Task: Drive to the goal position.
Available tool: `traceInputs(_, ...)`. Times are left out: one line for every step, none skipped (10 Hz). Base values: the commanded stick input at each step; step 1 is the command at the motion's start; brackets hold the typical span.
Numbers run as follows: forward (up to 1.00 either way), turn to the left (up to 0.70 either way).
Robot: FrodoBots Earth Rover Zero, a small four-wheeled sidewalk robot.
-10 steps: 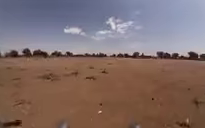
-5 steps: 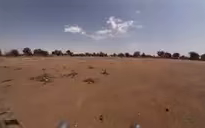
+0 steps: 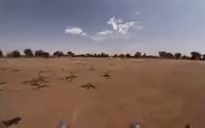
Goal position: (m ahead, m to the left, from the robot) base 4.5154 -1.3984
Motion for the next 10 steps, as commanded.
traceInputs(0.7,0.0)
traceInputs(0.7,0.0)
traceInputs(0.7,0.0)
traceInputs(0.7,0.0)
traceInputs(0.7,0.0)
traceInputs(0.7,0.0)
traceInputs(0.7,-0.1)
traceInputs(0.7,-0.35)
traceInputs(0.7,-0.35)
traceInputs(0.7,-0.35)
